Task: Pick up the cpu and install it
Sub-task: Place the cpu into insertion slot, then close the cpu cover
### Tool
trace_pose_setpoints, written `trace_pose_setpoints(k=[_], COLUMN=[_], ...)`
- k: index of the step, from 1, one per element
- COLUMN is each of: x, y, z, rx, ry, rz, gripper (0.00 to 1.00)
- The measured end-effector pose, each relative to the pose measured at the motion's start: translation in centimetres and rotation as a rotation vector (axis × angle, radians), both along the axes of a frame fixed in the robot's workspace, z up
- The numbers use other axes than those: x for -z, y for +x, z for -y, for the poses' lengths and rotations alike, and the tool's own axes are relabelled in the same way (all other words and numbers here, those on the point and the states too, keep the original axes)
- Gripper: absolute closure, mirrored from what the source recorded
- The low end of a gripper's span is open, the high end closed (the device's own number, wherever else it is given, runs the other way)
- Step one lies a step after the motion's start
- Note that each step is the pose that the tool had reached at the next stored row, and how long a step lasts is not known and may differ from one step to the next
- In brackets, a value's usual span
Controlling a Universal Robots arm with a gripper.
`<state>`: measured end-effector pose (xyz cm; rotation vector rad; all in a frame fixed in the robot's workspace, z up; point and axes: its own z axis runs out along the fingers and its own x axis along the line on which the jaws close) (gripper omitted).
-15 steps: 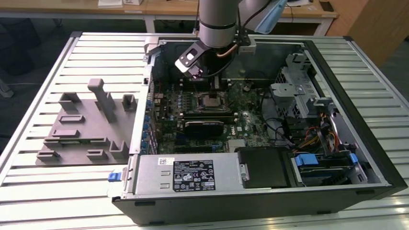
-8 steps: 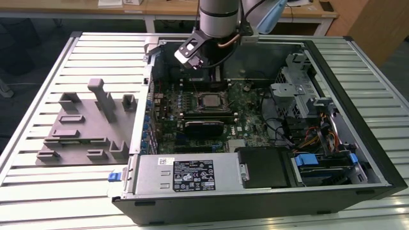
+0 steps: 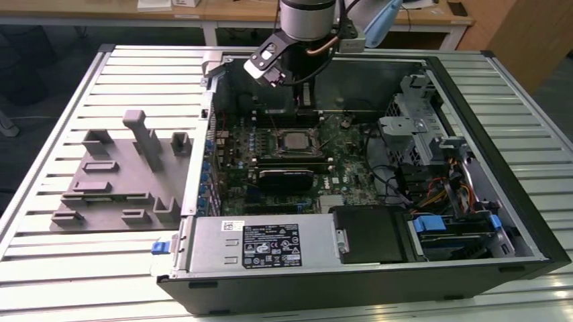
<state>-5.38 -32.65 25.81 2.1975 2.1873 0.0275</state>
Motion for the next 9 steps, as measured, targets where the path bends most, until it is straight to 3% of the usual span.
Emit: trace_pose_setpoints(k=[9], x=[-0.01], y=[0.0], z=[0.0], rx=[0.0], ry=[-0.0002], rz=[0.0002], gripper=[0.89])
